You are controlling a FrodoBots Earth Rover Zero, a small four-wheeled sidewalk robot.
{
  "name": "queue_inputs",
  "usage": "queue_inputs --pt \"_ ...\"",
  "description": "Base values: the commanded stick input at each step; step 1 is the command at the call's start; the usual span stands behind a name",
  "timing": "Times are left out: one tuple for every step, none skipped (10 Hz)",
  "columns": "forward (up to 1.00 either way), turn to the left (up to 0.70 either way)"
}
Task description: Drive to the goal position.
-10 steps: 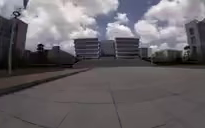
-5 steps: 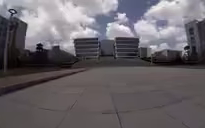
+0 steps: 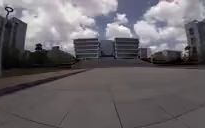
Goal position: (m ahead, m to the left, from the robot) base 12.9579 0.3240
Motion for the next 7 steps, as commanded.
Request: queue_inputs --pt "0.70 0.00" --pt "0.70 0.00" --pt "0.70 0.00" --pt "0.70 0.00" --pt "0.70 0.00" --pt "0.70 0.00" --pt "0.70 0.00"
